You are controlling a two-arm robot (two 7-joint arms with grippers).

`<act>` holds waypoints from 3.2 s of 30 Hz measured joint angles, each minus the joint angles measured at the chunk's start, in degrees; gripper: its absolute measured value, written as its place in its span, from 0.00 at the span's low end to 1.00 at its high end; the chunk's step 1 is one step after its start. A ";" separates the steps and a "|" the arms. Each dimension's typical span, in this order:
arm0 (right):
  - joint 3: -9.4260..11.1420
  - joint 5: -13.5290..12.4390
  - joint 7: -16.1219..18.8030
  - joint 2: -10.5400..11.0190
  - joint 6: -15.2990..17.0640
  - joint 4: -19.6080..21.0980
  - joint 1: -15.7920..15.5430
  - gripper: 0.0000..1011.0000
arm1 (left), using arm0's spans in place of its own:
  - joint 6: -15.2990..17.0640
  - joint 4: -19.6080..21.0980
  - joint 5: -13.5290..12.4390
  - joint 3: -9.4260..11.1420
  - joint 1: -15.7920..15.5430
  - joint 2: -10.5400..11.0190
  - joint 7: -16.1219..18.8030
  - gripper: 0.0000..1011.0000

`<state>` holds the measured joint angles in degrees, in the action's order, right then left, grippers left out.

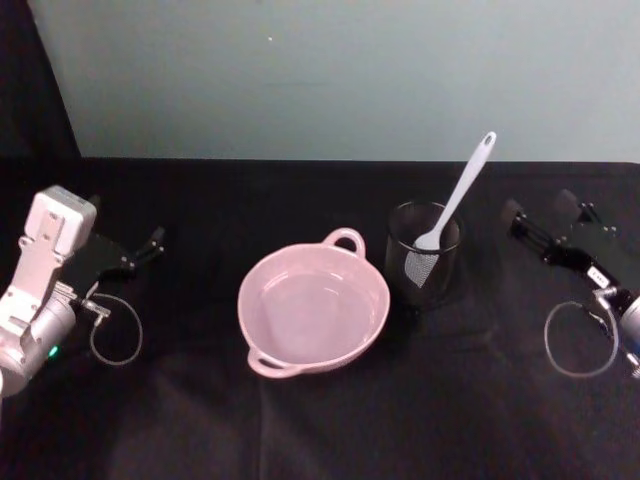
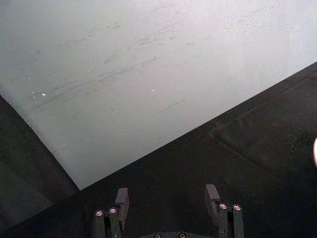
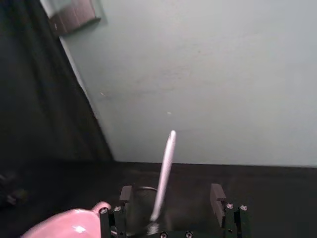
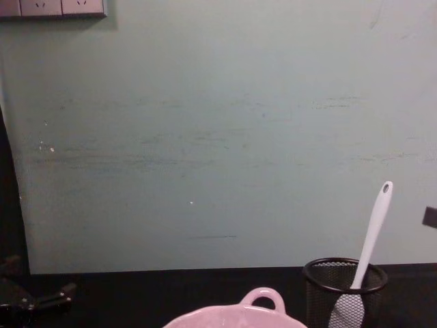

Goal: Use the one hand to pick up the spoon and stir the clear water in the bowl.

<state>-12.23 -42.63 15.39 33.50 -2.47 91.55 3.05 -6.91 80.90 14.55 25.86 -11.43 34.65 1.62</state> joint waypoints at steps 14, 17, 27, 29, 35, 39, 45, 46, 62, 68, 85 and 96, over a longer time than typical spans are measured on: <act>1.39 -16.78 1.74 -4.72 13.25 -4.45 5.94 0.99 | 0.00 0.00 0.00 0.00 0.00 0.00 0.00 1.00; 0.41 -17.47 1.00 -5.06 14.33 -5.56 7.67 0.99 | 0.00 0.00 0.00 0.00 0.00 0.00 0.00 1.00; -3.17 -16.16 -1.60 -5.56 14.26 -8.19 11.99 0.99 | 0.00 0.00 0.00 0.00 0.00 0.00 0.00 1.00; -3.65 -16.05 -1.90 -5.65 14.24 -8.76 12.70 0.99 | 0.00 0.00 0.00 0.00 0.00 0.00 0.00 1.00; -5.69 -15.65 -0.77 -5.88 14.04 -11.89 15.76 0.99 | 0.00 0.00 0.00 0.00 0.00 0.00 0.00 1.00; -6.42 -15.61 0.71 -6.06 13.59 -13.88 17.07 0.99 | 0.00 0.00 0.00 0.00 0.00 0.00 0.00 1.00; -7.14 -15.52 2.06 -6.33 13.12 -15.80 18.56 0.99 | 0.00 0.00 0.00 0.00 0.00 0.00 0.00 1.00; -7.20 -15.53 2.16 -6.36 13.11 -15.93 18.68 0.99 | 0.00 0.00 0.00 0.00 0.00 0.00 0.00 1.00; -7.91 -15.63 2.47 -6.75 13.34 -16.72 19.71 0.99 | 0.00 0.00 0.00 0.00 0.00 0.00 0.00 1.00; -7.86 -15.65 2.47 -6.73 13.35 -16.67 19.66 0.96 | 0.00 0.00 0.00 0.00 0.00 0.00 0.00 1.00; -7.78 -15.72 2.40 -6.69 13.34 -16.58 19.57 0.46 | 0.00 0.00 0.00 0.00 0.00 0.00 0.00 1.00; -7.78 -15.71 2.43 -6.69 13.34 -16.58 19.57 0.13 | 0.00 0.00 0.00 0.00 0.00 0.00 0.00 1.00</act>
<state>-20.01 -58.34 17.81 26.81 10.87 74.96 22.63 -6.90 80.90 14.55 25.86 -11.43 34.65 1.62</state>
